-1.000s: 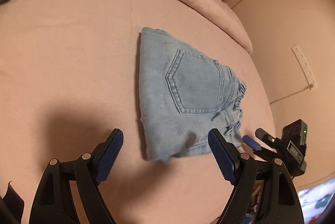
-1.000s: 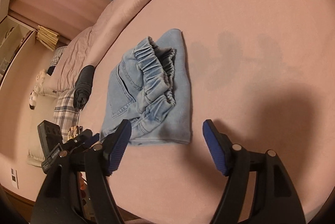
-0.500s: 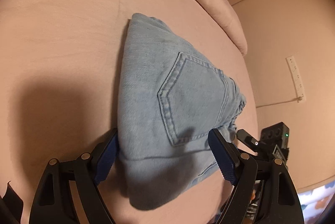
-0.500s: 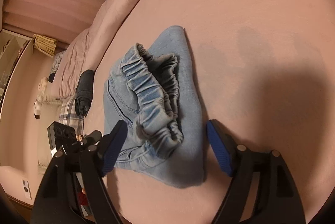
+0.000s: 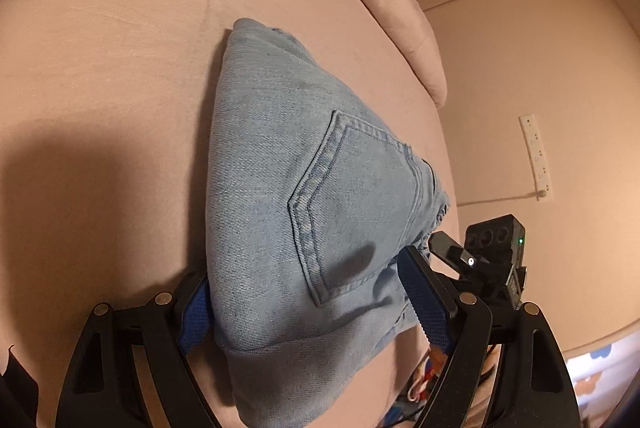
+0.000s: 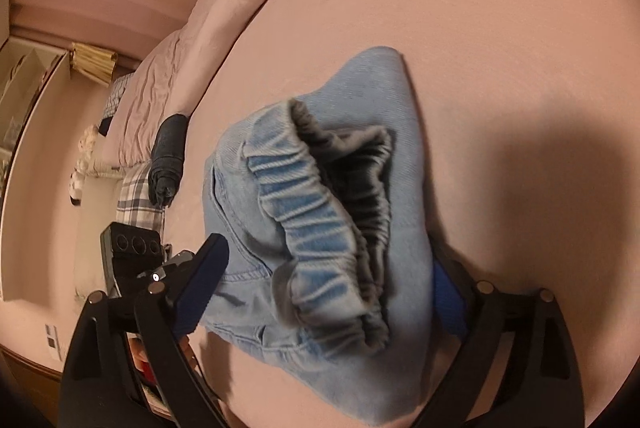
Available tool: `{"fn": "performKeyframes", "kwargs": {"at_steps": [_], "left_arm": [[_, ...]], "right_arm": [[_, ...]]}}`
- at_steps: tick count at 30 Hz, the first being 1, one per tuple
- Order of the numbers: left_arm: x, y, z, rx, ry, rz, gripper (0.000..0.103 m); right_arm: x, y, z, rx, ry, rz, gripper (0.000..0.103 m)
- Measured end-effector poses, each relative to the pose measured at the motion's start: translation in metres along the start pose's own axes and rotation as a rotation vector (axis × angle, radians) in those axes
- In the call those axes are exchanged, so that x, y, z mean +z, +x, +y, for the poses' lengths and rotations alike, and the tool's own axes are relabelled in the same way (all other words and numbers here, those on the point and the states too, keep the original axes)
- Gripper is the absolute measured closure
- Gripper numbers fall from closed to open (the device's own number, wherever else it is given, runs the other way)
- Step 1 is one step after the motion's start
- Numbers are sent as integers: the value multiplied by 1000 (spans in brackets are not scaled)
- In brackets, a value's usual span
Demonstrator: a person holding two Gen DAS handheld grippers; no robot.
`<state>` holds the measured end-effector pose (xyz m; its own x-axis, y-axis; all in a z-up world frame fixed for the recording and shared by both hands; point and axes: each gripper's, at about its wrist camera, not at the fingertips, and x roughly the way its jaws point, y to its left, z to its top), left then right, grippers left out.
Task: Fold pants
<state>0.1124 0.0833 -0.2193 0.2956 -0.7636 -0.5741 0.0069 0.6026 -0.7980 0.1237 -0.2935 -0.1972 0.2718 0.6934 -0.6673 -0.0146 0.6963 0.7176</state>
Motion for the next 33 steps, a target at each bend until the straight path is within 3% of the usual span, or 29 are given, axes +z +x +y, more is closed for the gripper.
{"fn": "performKeyframes", "kwargs": {"at_steps": [2,4,7,9,14,18,33], "left_arm": [[-1,-1,-2,9,20,-1,20],[-2,0,-5,23,29,-4,23],[-2,4,-14,91,62,-11,37],[-5,2,-16,144,94,-22,53],[-7,-3,-13,167,87,-53,67],[-11,-7,-34,229,181,-101,74],[-32,-60,-69,289,285,-218,75]], "right_arm": [[0,0,0,8,-3,-10,13],[-2,1,0,15,-16,-16,31],[-3,0,-6,42,8,-22,48],[-4,-2,-8,38,16,-32,54],[-8,-5,-1,21,-15,-64,59],[-12,-9,17,-2,-79,-98,63],[-19,-25,66,24,-222,-173,64]]}}
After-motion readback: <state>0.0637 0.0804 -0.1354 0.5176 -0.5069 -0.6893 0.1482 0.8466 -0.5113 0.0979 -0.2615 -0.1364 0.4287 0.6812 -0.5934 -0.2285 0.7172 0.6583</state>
